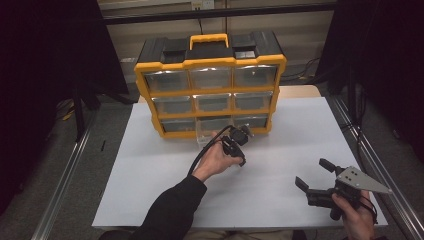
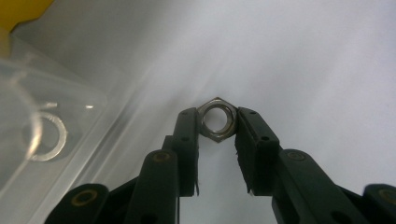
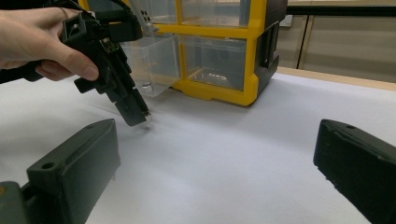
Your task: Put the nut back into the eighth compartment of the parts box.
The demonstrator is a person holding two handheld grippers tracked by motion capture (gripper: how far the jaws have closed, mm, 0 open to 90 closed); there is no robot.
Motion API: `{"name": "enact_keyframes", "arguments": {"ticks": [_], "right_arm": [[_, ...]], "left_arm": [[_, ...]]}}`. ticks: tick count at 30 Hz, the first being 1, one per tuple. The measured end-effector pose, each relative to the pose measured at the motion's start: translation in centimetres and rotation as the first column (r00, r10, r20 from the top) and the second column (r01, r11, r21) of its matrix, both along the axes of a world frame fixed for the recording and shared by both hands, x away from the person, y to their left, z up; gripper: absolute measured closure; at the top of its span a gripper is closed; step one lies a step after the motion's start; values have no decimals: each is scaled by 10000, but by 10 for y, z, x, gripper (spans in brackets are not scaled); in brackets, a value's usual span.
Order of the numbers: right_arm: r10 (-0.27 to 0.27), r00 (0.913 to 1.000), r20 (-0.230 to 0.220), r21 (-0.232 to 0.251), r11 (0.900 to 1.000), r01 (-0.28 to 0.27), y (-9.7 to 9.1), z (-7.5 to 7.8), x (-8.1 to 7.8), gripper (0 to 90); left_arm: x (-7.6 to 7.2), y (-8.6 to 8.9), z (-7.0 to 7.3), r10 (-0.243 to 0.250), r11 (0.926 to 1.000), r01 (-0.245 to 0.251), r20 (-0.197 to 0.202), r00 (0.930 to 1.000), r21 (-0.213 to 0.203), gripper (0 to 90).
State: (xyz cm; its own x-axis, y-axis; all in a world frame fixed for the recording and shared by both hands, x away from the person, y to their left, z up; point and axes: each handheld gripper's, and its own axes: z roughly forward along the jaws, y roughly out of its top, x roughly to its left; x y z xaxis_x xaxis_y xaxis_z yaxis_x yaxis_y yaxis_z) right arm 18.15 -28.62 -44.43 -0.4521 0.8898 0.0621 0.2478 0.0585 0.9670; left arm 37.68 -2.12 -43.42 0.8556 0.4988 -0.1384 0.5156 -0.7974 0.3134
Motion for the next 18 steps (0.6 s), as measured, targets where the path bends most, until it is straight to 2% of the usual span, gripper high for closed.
{"name": "enact_keyframes", "arguments": {"ticks": [3, 6, 10, 12, 14, 17, 18], "right_arm": [[-4, 10000, 2, 17, 10000, 4, 0, 0, 0, 1], [12, 10000, 11, -32, 10000, -12, 0, 0, 0, 1], [-3, 10000, 0, -8, 10000, 3, 0, 0, 0, 1], [-3, 10000, -5, -6, 10000, 3, 0, 0, 0, 1], [6, 10000, 8, 5, 10000, -6, 0, 0, 0, 1], [3, 10000, -4, -1, 10000, -3, 0, 0, 0, 1], [2, 10000, -1, -4, 10000, -2, 0, 0, 0, 1]], "left_arm": [[1, 6, 5, 276, 9994, -271, 230, 9994, -230, 702], [1, 9, 8, 184, 9997, -181, 190, 9997, -165, 702], [1, 13, 14, 146, 9981, -137, 146, 9998, -596, 702], [1, 15, 18, 42, 9982, -33, 156, 9999, -607, 702], [1, 16, 20, 181, 9966, -167, 163, 9997, -810, 702], [2, 19, 22, 17, 9958, 7, 272, 9996, -913, 702], [2, 20, 24, 66, 9963, -52, 169, 9998, -855, 702]]}}
